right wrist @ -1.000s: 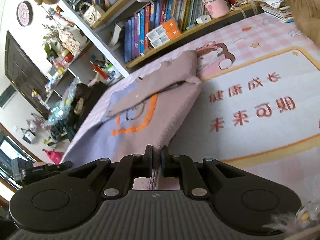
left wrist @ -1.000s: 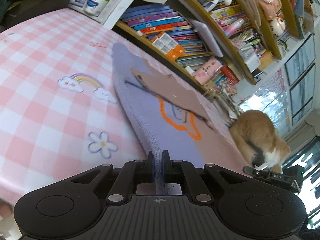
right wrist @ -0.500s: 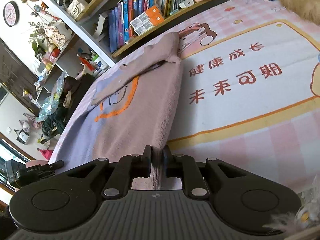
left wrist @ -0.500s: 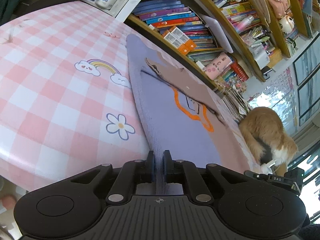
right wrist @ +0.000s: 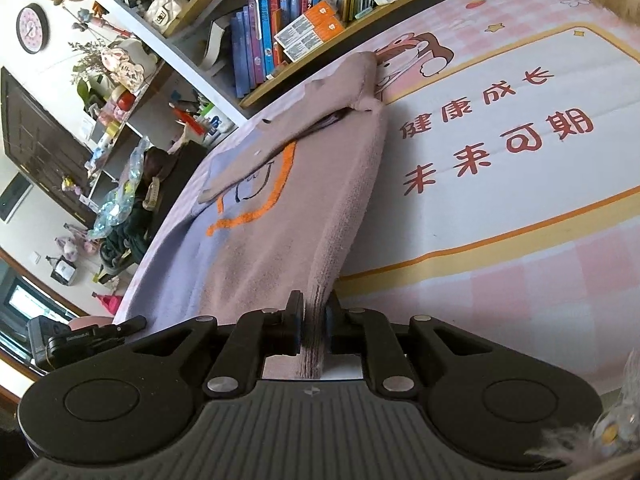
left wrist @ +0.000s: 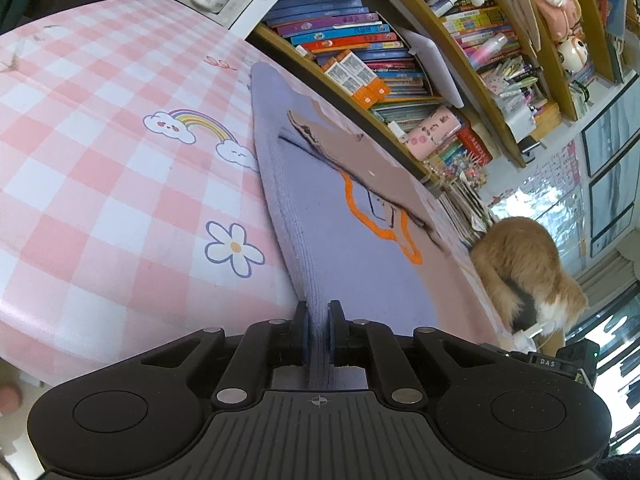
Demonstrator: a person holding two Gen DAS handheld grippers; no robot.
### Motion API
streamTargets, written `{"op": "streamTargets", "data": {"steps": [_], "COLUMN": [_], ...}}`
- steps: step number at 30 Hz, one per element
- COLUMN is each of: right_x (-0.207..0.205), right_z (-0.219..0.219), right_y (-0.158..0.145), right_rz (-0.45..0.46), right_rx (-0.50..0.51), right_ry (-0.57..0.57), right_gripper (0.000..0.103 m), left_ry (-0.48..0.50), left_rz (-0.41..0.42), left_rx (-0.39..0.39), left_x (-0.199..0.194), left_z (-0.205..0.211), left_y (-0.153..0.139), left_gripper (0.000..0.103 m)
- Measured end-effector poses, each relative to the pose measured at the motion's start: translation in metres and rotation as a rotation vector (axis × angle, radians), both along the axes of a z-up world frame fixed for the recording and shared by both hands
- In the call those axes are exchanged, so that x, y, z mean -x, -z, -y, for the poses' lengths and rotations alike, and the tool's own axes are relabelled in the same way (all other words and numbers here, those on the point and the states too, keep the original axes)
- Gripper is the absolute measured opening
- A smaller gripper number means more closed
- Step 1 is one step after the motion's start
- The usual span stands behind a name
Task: Fold clothes
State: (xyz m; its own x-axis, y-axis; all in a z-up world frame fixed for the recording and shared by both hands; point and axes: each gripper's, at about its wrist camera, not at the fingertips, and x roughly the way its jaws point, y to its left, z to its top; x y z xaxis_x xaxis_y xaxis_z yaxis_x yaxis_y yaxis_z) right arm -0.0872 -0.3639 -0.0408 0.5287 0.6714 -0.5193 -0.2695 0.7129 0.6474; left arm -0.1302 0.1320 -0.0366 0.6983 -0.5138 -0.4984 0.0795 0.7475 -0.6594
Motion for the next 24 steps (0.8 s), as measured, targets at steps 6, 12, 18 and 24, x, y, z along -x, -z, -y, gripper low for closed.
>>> {"op": "streamTargets", "data": {"steps": [6, 12, 18, 24], "right_x": [0.000, 0.005, 0.028, 0.021], "right_z": [0.001, 0.001, 0.011, 0.020], "right_y": [0.002, 0.001, -0.017, -0.061], "right_rz": [-0.001, -0.011, 0.026, 0.249], "right_rx": [-0.012, -0.015, -0.133, -0.379], "right_ry": [0.002, -0.025, -0.095, -0.072], "right_gripper": [0.008, 0.006, 0.006, 0.006], "left_ry": [-0.004, -0.013, -0.002, -0.068], "left_rz": [0.004, 0.002, 0.077, 0.254], "left_rx": [0.002, 0.010, 0.248, 0.500], "left_x": [-0.002, 0.001, 0.027, 0.015], "left_z": [0.002, 0.002, -0.018, -0.038], "left_y": [0.001, 0.000, -0.006, -0.032], "left_gripper": [0.007, 0.004, 0.004, 0.004]}}
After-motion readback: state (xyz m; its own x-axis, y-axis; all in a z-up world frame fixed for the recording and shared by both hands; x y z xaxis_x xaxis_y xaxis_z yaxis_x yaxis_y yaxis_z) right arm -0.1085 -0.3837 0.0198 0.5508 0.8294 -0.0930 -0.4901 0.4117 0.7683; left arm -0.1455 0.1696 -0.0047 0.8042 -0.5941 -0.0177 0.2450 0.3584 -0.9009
